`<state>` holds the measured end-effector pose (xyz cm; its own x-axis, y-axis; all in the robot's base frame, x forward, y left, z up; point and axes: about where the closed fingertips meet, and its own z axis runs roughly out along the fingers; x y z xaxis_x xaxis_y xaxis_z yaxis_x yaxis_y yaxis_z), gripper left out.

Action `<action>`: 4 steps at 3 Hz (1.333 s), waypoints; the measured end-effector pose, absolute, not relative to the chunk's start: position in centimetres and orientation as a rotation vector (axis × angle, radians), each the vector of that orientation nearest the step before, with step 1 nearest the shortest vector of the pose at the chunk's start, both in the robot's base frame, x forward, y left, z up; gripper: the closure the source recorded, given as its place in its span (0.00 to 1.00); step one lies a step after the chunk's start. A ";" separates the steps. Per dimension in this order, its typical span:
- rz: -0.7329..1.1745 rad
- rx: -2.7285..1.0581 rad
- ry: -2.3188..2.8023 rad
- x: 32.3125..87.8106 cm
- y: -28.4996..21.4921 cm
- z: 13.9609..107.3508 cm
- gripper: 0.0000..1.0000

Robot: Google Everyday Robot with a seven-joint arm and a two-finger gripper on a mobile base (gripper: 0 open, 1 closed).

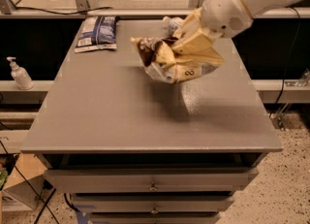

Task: Move brown chip bag near blue chip bag

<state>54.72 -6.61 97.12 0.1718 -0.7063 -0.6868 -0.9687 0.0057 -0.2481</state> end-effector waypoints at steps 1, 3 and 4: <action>0.440 -1.759 1.478 58.6 -4.2 98.0 1.00; 0.397 -1.696 1.361 66.4 0.0 97.8 1.00; 0.397 -1.666 1.340 69.6 1.1 97.2 0.97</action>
Offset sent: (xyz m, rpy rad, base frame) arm 0.1298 0.0784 0.0198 0.1137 -0.2890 0.0749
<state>69.55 1.10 97.18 0.3525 -0.5899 -0.7264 -0.8904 0.0273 -0.4543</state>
